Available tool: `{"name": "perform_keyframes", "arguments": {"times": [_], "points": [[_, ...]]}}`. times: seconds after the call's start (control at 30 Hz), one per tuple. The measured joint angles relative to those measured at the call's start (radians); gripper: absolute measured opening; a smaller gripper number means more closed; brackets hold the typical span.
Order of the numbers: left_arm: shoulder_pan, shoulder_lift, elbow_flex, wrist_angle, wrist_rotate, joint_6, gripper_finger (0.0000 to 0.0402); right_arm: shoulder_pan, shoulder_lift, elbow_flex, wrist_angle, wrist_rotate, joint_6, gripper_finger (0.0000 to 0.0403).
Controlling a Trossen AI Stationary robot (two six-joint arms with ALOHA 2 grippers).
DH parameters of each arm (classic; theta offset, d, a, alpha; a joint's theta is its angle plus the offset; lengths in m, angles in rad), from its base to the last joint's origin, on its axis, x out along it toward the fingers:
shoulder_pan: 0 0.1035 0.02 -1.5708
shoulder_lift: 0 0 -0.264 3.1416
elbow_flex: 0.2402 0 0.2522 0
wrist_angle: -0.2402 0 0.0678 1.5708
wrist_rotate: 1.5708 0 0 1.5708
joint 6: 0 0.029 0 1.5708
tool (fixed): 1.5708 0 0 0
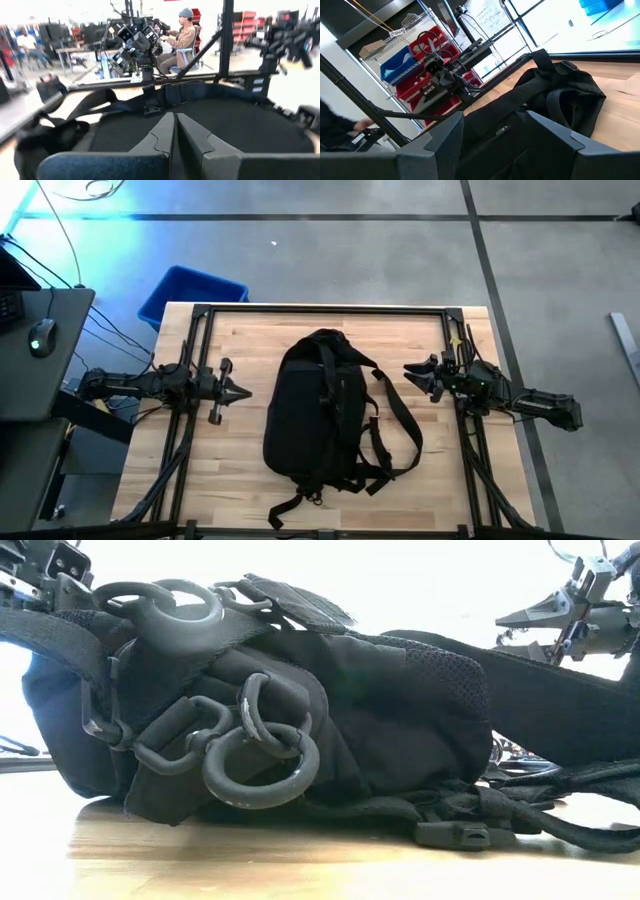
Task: Unpack backpack
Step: Return to Home Position
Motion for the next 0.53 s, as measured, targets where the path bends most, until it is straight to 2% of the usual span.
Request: {"name": "perform_keyframes", "arguments": {"times": [0.17, 0.53], "points": [[0.0, 0.0, 0.0, 0.0, 0.0, -0.071, 0.0, 0.0, 0.0, 0.0, 0.0, 0.0, 0.0, 0.0197], [0.0, 0.0, 0.0, 0.001, 0.0, -0.07, 0.0, 0.0, 0.0, 0.0, 0.0, 0.0, 0.0, 0.0197]]}}
